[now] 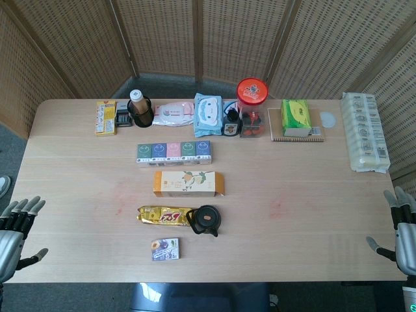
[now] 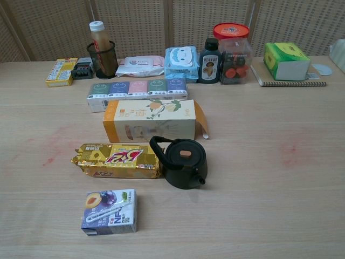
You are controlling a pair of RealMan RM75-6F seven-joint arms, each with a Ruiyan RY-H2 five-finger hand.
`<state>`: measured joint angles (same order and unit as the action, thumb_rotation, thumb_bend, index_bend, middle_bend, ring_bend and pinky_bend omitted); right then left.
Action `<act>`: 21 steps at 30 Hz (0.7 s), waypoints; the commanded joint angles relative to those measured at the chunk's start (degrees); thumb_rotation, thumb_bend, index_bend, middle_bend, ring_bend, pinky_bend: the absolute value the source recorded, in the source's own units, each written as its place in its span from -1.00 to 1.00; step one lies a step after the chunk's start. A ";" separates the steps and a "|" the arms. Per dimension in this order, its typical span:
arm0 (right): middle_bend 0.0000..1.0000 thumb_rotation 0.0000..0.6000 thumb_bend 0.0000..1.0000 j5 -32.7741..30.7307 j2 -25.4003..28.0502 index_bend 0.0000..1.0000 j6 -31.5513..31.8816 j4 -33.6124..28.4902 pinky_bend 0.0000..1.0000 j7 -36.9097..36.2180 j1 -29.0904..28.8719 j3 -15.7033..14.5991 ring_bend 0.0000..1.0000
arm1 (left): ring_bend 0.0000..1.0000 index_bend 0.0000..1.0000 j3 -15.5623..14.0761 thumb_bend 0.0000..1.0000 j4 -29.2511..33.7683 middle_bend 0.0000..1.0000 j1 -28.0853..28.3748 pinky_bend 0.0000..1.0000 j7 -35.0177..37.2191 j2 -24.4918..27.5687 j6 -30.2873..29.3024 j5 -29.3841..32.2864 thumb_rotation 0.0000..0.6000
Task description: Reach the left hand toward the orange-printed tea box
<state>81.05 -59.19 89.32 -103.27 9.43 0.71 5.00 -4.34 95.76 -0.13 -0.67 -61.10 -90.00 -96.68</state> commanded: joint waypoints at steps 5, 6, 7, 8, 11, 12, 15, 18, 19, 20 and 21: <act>-1.00 1.00 -0.94 0.11 0.13 -1.00 -0.27 -0.14 -1.00 -0.27 -0.01 -0.12 -1.00 | -1.00 -1.00 -0.01 -1.00 -0.05 -1.00 -0.05 -1.00 0.11 0.07 -0.09 -0.03 1.00; -1.00 1.00 -0.94 0.12 0.14 -1.00 -0.30 -0.15 -1.00 -0.29 -0.01 -0.14 -1.00 | -1.00 -1.00 -0.04 -1.00 -0.05 -1.00 -0.06 -1.00 0.14 0.09 -0.08 -0.02 1.00; -1.00 1.00 -0.94 0.14 0.16 -1.00 -0.39 -0.17 -1.00 -0.33 -0.01 -0.20 -1.00 | -1.00 -1.00 -0.08 -1.00 -0.02 -1.00 -0.09 -1.00 0.27 0.14 -0.07 -0.01 1.00; -1.00 1.00 -0.94 0.20 0.21 -1.00 -0.50 -0.23 -1.00 -0.43 -0.01 -0.27 -1.00 | -1.00 -1.00 -0.14 -1.00 0.03 -1.00 -0.10 -1.00 0.43 0.21 -0.04 -0.03 1.00; -1.00 1.00 -0.94 0.51 0.40 -1.00 -0.68 -0.40 -1.00 -0.80 -0.07 -0.39 -1.00 | -1.00 -1.00 -0.32 -1.00 0.29 -1.00 0.02 -1.00 1.05 0.50 0.18 -0.23 1.00; -1.00 1.00 -0.94 0.52 0.45 -1.00 -0.75 -0.43 -1.00 -0.86 -0.09 -0.40 -1.00 | -1.00 -1.00 -0.33 -1.00 0.38 -1.00 0.08 -1.00 1.13 0.57 0.30 -0.21 1.00; -1.00 1.00 -0.94 0.07 0.61 -1.00 -1.21 -0.49 -1.00 -1.16 -0.18 -0.36 -1.00 | -0.98 -1.00 -0.37 -0.95 0.92 -0.86 0.33 -1.00 1.14 0.79 1.05 0.16 1.00; -1.00 1.00 -0.94 -0.37 0.68 -1.00 -1.45 -0.50 -1.00 -1.15 -0.27 -0.21 -1.00 | -0.88 -1.00 -0.20 -0.89 1.80 -0.66 0.73 -1.00 1.83 1.23 1.59 0.46 1.00; -1.00 1.00 -0.94 -0.36 0.69 -1.00 -1.44 -0.53 -1.00 -1.15 -0.29 -0.19 -1.00 | -0.84 -1.00 -0.04 -0.87 1.98 -0.62 0.82 -1.00 2.02 1.31 1.51 0.48 1.00; -1.00 1.00 -0.94 -0.31 0.71 -1.00 -1.38 -0.56 -1.00 -1.15 -0.27 -0.18 -1.00 | -0.77 -1.00 0.20 -0.83 2.19 -0.54 0.94 -1.00 2.27 1.36 1.31 0.43 1.00; -1.00 1.00 -0.94 -0.28 0.70 -1.00 -1.30 -0.59 -1.00 -1.12 -0.24 -0.18 -1.00 | -0.67 -1.00 0.54 -0.78 2.36 -0.43 1.11 -0.98 2.50 1.35 0.95 0.19 1.00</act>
<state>80.75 -58.49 88.00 -103.85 8.30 0.46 4.82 -4.07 97.93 0.80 1.60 -59.80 -88.79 -96.34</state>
